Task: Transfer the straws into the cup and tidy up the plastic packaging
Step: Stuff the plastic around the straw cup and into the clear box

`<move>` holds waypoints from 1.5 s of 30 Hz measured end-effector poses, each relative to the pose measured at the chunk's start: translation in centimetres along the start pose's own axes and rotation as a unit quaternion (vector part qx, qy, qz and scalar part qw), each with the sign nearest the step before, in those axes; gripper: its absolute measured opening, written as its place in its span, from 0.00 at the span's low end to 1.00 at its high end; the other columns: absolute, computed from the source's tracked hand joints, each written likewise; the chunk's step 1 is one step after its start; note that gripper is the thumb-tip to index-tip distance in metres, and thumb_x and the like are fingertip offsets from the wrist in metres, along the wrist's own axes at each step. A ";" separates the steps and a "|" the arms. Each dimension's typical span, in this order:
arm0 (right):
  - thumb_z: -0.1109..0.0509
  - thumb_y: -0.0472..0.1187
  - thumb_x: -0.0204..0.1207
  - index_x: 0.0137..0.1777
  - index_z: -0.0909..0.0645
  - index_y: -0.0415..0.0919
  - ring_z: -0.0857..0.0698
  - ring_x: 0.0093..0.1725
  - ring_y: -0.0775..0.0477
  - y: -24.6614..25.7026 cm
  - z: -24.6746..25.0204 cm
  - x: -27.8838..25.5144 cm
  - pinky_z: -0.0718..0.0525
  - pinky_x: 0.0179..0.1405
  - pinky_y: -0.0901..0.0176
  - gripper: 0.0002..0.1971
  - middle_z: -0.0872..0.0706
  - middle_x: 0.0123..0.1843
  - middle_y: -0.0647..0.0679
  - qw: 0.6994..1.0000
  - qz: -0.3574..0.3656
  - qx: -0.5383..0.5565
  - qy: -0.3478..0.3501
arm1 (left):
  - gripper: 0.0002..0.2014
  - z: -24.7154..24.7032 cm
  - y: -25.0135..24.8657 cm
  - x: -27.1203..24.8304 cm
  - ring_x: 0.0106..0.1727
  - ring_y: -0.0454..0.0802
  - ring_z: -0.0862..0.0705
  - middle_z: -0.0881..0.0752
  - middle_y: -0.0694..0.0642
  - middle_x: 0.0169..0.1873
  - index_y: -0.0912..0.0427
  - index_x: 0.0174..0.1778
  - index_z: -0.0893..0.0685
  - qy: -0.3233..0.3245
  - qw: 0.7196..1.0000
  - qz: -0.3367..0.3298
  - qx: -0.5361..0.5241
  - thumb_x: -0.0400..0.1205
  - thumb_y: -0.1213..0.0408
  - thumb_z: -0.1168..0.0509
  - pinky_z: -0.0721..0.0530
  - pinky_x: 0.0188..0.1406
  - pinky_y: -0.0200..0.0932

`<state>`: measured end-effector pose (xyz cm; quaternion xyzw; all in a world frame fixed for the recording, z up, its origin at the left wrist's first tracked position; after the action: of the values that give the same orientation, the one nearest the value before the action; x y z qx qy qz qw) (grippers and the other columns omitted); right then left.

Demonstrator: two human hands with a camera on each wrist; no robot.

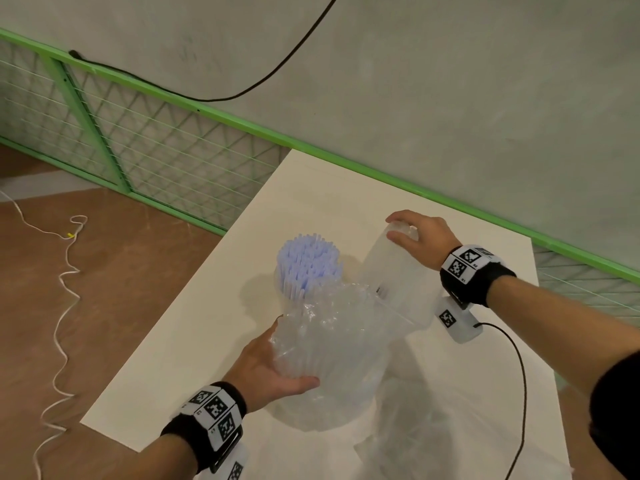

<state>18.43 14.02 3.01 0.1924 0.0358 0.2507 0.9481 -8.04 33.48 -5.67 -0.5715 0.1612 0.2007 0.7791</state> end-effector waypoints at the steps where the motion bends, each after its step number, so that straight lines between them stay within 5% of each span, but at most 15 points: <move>1: 0.32 0.47 0.83 0.70 0.21 0.48 0.18 0.63 0.39 -0.1 0.2 0.0 0.29 0.59 0.62 0.17 0.14 0.65 0.47 1.000 0.002 0.006 -0.002 | 0.39 0.0 0.1 0.0 0.39 0.17 0.23 0.28 0.29 0.45 0.41 0.58 0.39 0.000 1.000 0.003 -0.001 0.65 0.61 0.16 0.29 0.36 0.12; 5: 0.43 0.50 0.87 0.84 0.39 0.49 0.34 0.82 0.46 0.1 -2.1 -0.1 0.38 0.77 0.54 0.26 0.33 0.84 0.50 0.988 0.030 -0.097 0.116 | 0.37 0.1 0.4 0.3 0.44 0.22 0.23 0.26 0.29 0.45 0.37 0.55 0.37 -0.004 1.000 -0.005 0.007 0.64 0.59 0.15 0.27 0.38 0.14; 8: 0.49 0.59 0.87 0.86 0.45 0.53 0.51 0.86 0.51 1.7 -0.4 -0.5 0.50 0.80 0.43 0.29 0.47 0.87 0.57 0.989 0.047 -0.107 0.086 | 0.34 0.1 0.5 0.3 0.41 0.16 0.21 0.16 0.33 0.39 0.33 0.47 0.36 -0.002 1.000 -0.013 0.008 0.65 0.61 0.16 0.28 0.37 0.13; 10: 0.47 0.54 0.85 0.82 0.36 0.52 0.40 0.83 0.49 4.2 2.6 -1.7 0.43 0.78 0.41 0.26 0.36 0.84 0.54 0.995 0.082 -0.058 0.005 | 0.34 -0.2 0.4 0.4 0.41 0.08 0.25 0.16 0.22 0.40 0.31 0.47 0.35 0.008 1.000 -0.023 -0.003 0.66 0.63 0.16 0.30 0.37 0.11; 12: 0.42 0.41 0.79 0.74 0.25 0.47 0.21 0.67 0.48 7.0 4.6 -4.2 0.24 0.69 0.43 0.22 0.19 0.71 0.49 0.993 0.114 0.015 -0.038 | 0.32 -0.2 0.8 0.3 0.37 0.07 0.26 0.15 0.36 0.37 0.35 0.45 0.34 0.012 1.000 -0.010 -0.014 0.67 0.67 0.17 0.30 0.35 0.10; 14: 0.40 0.35 0.70 0.67 0.20 0.44 0.15 0.52 0.51 9.4 4.7 -7.2 0.17 0.55 0.56 0.24 0.15 0.59 0.49 0.990 0.124 0.065 -0.026 | 0.30 -0.2 1.4 0.5 0.36 0.09 0.24 0.17 0.37 0.37 0.37 0.45 0.31 0.013 1.000 -0.007 -0.012 0.66 0.65 0.17 0.31 0.35 0.10; 16: 0.37 0.37 0.67 0.70 0.22 0.46 0.18 0.50 0.55 10.9 3.2 -10.6 0.20 0.50 0.70 0.28 0.17 0.60 0.51 0.991 0.109 0.078 0.029 | 0.29 -0.5 1.8 0.7 0.40 0.17 0.21 0.16 0.37 0.38 0.36 0.45 0.31 0.017 1.000 -0.013 0.009 0.65 0.60 0.16 0.32 0.36 0.10; 19: 0.27 0.47 0.70 0.82 0.39 0.55 0.25 0.63 0.60 11.0 -0.7 -15.3 0.29 0.59 0.79 0.40 0.29 0.75 0.58 0.986 0.056 0.087 0.127 | 0.28 -0.7 1.9 0.5 0.40 0.23 0.28 0.26 0.35 0.41 0.38 0.42 0.35 0.031 0.999 -0.009 0.011 0.68 0.60 0.18 0.32 0.35 0.10; 23: 0.23 0.55 0.70 0.84 0.50 0.59 0.40 0.81 0.58 10.9 -3.8 -18.2 0.35 0.79 0.59 0.48 0.45 0.84 0.62 0.986 0.017 0.119 0.115 | 0.29 -1.2 3.4 1.3 0.44 0.22 0.16 0.11 0.43 0.44 0.46 0.60 0.19 0.056 0.998 -0.019 0.002 0.65 0.56 0.16 0.28 0.36 0.11; 29: 0.20 0.48 0.67 0.78 0.35 0.54 0.27 0.68 0.64 10.8 -3.7 -18.6 0.30 0.67 0.71 0.40 0.27 0.67 0.57 0.987 -0.015 0.159 -0.013 | 0.35 -1.2 4.3 1.6 0.55 0.33 0.13 0.10 0.42 0.53 0.46 0.65 0.17 0.058 0.996 -0.055 -0.031 0.60 0.53 0.14 0.22 0.45 0.19; 33: 0.20 0.38 0.65 0.65 0.23 0.47 0.22 0.54 0.54 10.9 -3.5 -19.0 0.26 0.56 0.72 0.27 0.25 0.55 0.51 0.978 -0.006 0.195 -0.076 | 0.41 -1.1 4.6 1.7 0.56 0.34 0.13 0.10 0.43 0.55 0.46 0.67 0.19 0.062 0.995 -0.055 -0.047 0.56 0.49 0.14 0.19 0.55 0.30; 38: 0.23 0.38 0.68 0.58 0.22 0.48 0.21 0.49 0.56 10.9 -4.0 -19.8 0.28 0.50 0.74 0.19 0.19 0.53 0.58 0.969 -0.033 0.212 -0.123 | 0.39 -1.4 4.9 1.6 0.53 0.29 0.14 0.10 0.43 0.55 0.49 0.68 0.19 0.076 0.994 -0.049 -0.056 0.60 0.52 0.14 0.23 0.41 0.15; 45: 0.23 0.39 0.74 0.59 0.20 0.46 0.18 0.52 0.56 11.0 -4.4 -20.6 0.28 0.53 0.76 0.15 0.16 0.48 0.57 0.952 -0.046 0.234 -0.194 | 0.36 -1.3 4.8 1.6 0.51 0.28 0.13 0.09 0.44 0.52 0.52 0.67 0.19 0.059 0.995 -0.050 -0.066 0.63 0.60 0.15 0.23 0.41 0.15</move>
<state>-5.35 14.27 2.57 0.4517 -0.0819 0.1495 0.8757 -9.08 33.75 -10.77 -0.6400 0.1642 0.1374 0.7380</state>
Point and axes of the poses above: each hand's wrist, its own x-axis towards the middle knuckle, its own z-axis out of the back of the hand, y = z × x, the point moved 10 cm from there along x, towards the middle knuckle
